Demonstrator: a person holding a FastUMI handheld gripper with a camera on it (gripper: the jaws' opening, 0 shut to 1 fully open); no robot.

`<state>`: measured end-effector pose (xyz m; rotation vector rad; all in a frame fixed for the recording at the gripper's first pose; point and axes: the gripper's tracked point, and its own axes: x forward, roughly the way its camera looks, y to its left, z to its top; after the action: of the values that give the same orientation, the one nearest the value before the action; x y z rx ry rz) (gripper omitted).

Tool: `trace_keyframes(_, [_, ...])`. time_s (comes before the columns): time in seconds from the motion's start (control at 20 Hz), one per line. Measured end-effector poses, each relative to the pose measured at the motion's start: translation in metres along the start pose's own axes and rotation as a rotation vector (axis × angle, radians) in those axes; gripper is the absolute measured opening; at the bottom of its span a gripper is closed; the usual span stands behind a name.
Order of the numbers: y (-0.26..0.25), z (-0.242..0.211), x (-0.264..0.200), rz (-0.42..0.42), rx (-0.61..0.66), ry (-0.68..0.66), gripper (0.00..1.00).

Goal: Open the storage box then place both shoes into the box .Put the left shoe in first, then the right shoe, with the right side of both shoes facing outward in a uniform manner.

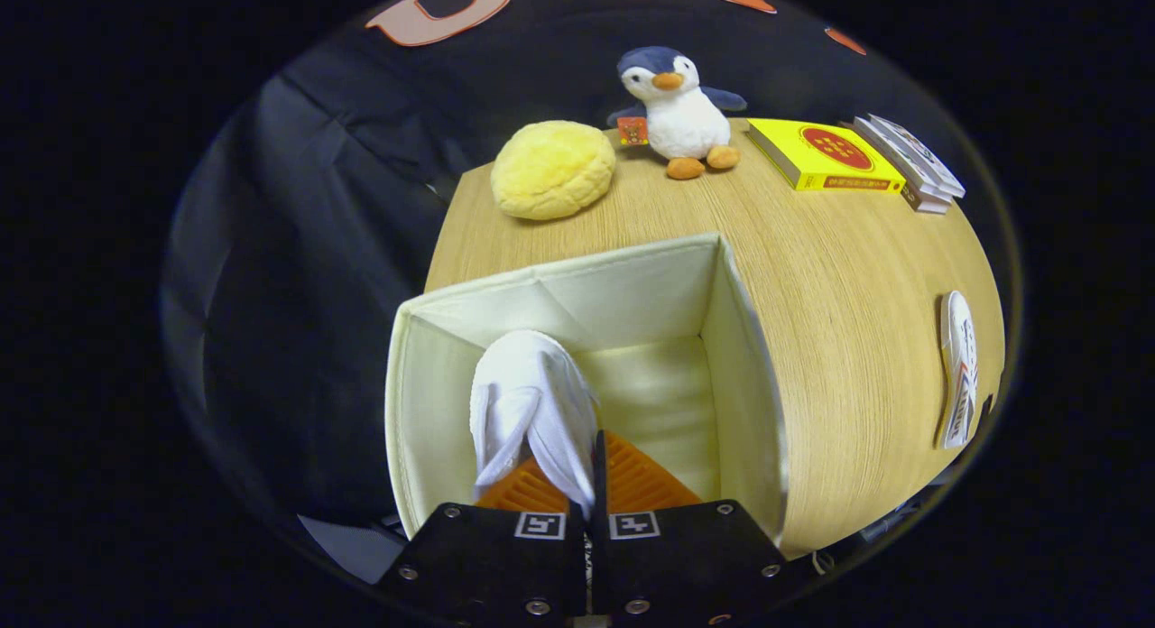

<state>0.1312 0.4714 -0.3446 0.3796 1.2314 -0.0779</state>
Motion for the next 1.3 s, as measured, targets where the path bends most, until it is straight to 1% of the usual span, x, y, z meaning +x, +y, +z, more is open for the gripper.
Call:
trace_keyframes(0.1, [0.003, -0.015, 0.01, -0.006, 0.039, 0.048, 0.04])
trace_keyframes(0.2, [0.009, -0.028, 0.016, 0.015, 0.073, 0.088, 0.04])
trace_keyframes(0.3, [0.017, -0.033, 0.02, 0.061, 0.085, 0.103, 0.09])
trace_keyframes(0.4, [0.023, -0.039, 0.016, 0.104, 0.059, 0.139, 0.19])
trace_keyframes(0.45, [0.023, -0.035, 0.012, 0.118, 0.045, 0.119, 0.26])
trace_keyframes(0.6, [0.032, -0.024, -0.012, 0.218, 0.025, 0.081, 0.31])
trace_keyframes(0.65, [0.032, -0.022, -0.021, 0.242, 0.008, 0.073, 0.36])
trace_keyframes(0.8, [0.027, -0.008, -0.05, 0.311, -0.016, 0.02, 0.45])
trace_keyframes(0.9, [0.015, 0.007, -0.072, 0.342, -0.046, -0.032, 0.52])
trace_keyframes(0.95, [0.009, 0.013, -0.083, 0.356, -0.058, -0.059, 0.58])
trace_keyframes(1.0, [0.001, 0.019, -0.093, 0.368, -0.069, -0.086, 0.61])
trace_keyframes(1.15, [-0.026, 0.038, -0.123, 0.413, -0.104, -0.169, 0.75])
trace_keyframes(1.2, [-0.04, 0.045, -0.128, 0.419, -0.115, -0.2, 0.77])
trace_keyframes(1.25, [-0.059, 0.049, -0.133, 0.411, -0.125, -0.222, 0.82])
trace_keyframes(1.3, [-0.077, 0.053, -0.138, 0.399, -0.131, -0.245, 0.86])
